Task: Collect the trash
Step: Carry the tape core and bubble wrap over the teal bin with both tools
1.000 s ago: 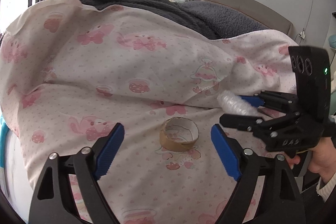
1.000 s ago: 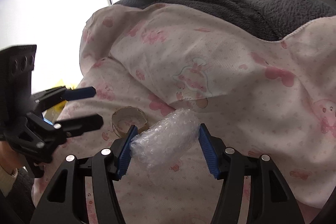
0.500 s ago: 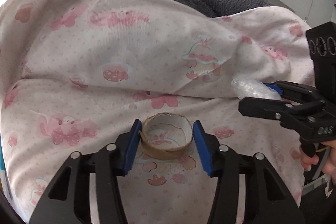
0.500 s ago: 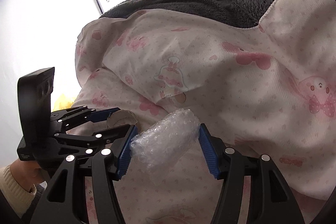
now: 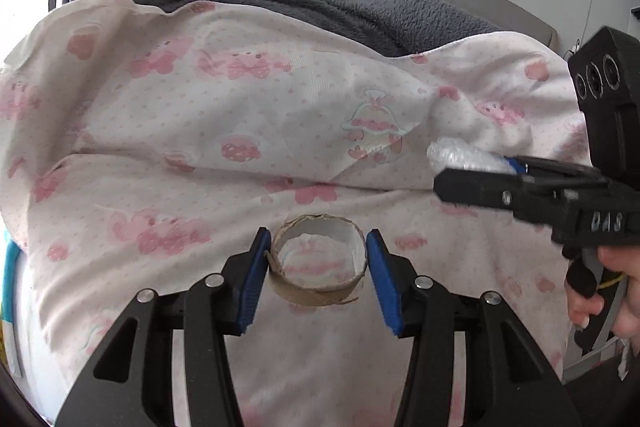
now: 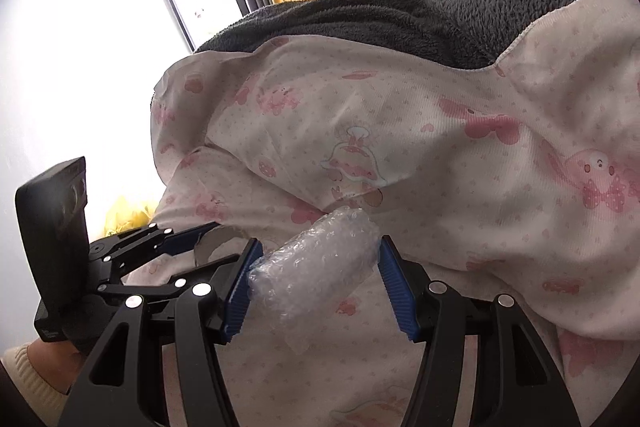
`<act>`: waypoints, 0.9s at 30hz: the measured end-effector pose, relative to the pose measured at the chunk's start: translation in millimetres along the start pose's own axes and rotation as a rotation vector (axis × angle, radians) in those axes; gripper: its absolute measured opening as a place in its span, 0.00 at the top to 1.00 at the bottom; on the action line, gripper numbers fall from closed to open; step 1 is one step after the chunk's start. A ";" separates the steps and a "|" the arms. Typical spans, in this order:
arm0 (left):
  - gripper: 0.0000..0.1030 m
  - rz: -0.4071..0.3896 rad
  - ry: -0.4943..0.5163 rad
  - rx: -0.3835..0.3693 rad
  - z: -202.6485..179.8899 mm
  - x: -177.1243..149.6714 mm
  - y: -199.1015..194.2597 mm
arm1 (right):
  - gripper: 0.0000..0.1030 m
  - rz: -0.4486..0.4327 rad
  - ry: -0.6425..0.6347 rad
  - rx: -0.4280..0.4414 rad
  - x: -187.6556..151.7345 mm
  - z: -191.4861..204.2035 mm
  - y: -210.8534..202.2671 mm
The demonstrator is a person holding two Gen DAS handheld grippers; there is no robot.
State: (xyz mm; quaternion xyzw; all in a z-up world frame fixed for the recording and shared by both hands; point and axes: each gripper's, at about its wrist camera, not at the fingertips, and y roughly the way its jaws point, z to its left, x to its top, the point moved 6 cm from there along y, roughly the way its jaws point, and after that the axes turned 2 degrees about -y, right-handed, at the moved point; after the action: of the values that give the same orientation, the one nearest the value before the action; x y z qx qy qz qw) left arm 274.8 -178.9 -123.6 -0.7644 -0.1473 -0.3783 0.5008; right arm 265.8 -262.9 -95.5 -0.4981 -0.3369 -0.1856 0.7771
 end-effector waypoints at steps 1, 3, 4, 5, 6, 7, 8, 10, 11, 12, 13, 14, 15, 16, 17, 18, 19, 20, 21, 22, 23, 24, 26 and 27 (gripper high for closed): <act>0.50 0.002 0.002 0.006 1.5 -2.4 -4.6 | 0.42 -0.004 0.001 -0.004 0.2 3.2 -1.8; 0.50 0.008 0.002 0.012 3.7 -6.6 -12.1 | 0.42 -0.013 0.002 -0.006 0.3 11.4 -5.8; 0.50 0.010 0.004 0.015 5.4 -9.7 -17.6 | 0.42 -0.016 0.003 -0.007 0.5 15.6 -7.0; 0.50 0.011 0.008 0.021 6.6 -11.5 -22.1 | 0.42 -0.021 0.003 -0.005 0.7 21.0 -8.5; 0.50 0.010 0.011 0.026 8.0 -14.2 -28.7 | 0.42 -0.024 0.001 -0.002 0.6 26.7 -9.4; 0.50 0.008 0.012 0.030 10.0 -16.4 -35.2 | 0.42 -0.025 -0.001 -0.002 0.2 31.9 -10.2; 0.50 0.004 0.011 0.035 11.9 -18.0 -41.3 | 0.42 -0.026 -0.004 0.003 -0.7 38.7 -11.1; 0.50 -0.005 0.007 0.048 17.5 -22.3 -54.9 | 0.42 -0.023 -0.009 0.008 -3.0 50.9 -12.2; 0.50 -0.009 0.001 0.052 20.8 -25.4 -62.0 | 0.42 -0.022 -0.014 0.012 -4.5 58.3 -12.7; 0.50 -0.010 -0.006 0.057 24.2 -28.4 -68.0 | 0.42 -0.023 -0.021 0.018 -6.0 66.3 -13.4; 0.50 -0.012 -0.018 0.065 28.2 -32.3 -74.6 | 0.42 -0.024 -0.029 0.023 -7.6 74.3 -14.1; 0.50 -0.011 -0.030 0.067 31.8 -36.7 -81.3 | 0.42 -0.025 -0.037 0.024 -9.2 82.1 -14.4; 0.50 -0.010 -0.041 0.068 34.9 -40.2 -86.2 | 0.42 -0.027 -0.041 0.027 -10.6 89.2 -15.1; 0.50 -0.009 -0.048 0.074 38.7 -44.7 -93.1 | 0.42 -0.029 -0.042 0.033 -11.9 95.3 -16.2; 0.50 -0.009 -0.051 0.082 41.5 -47.8 -98.7 | 0.42 -0.033 -0.043 0.039 -12.7 103.0 -16.7; 0.50 -0.010 -0.052 0.089 44.6 -51.5 -105.4 | 0.42 -0.036 -0.045 0.044 -14.0 110.0 -17.6; 0.50 -0.013 -0.054 0.098 47.5 -55.4 -112.6 | 0.42 -0.037 -0.047 0.050 -15.6 117.0 -17.9; 0.50 -0.015 -0.057 0.106 50.4 -59.5 -119.4 | 0.42 -0.038 -0.050 0.056 -17.2 124.6 -17.7; 0.50 -0.016 -0.056 0.115 52.4 -62.5 -123.9 | 0.42 -0.038 -0.055 0.061 -18.8 132.5 -17.3; 0.50 -0.019 -0.052 0.128 55.0 -66.8 -130.7 | 0.42 -0.036 -0.062 0.065 -20.6 139.5 -16.4; 0.50 -0.021 -0.045 0.139 57.2 -70.0 -136.1 | 0.42 -0.035 -0.071 0.070 -22.6 147.8 -15.8; 0.50 -0.023 -0.040 0.147 59.3 -73.2 -141.4 | 0.42 -0.034 -0.079 0.072 -24.3 154.7 -15.1; 0.50 -0.028 -0.039 0.163 65.5 -79.4 -151.5 | 0.42 -0.031 -0.084 0.083 -27.0 168.3 -11.9; 0.50 -0.029 -0.044 0.169 68.8 -82.4 -155.3 | 0.42 -0.030 -0.086 0.089 -28.4 174.3 -10.9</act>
State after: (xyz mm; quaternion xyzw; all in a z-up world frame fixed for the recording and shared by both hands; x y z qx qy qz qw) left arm 155.4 -35.2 -96.4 -0.7254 -0.2005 -0.3549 0.5547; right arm 179.9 -112.2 -60.3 -0.4654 -0.3852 -0.1604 0.7806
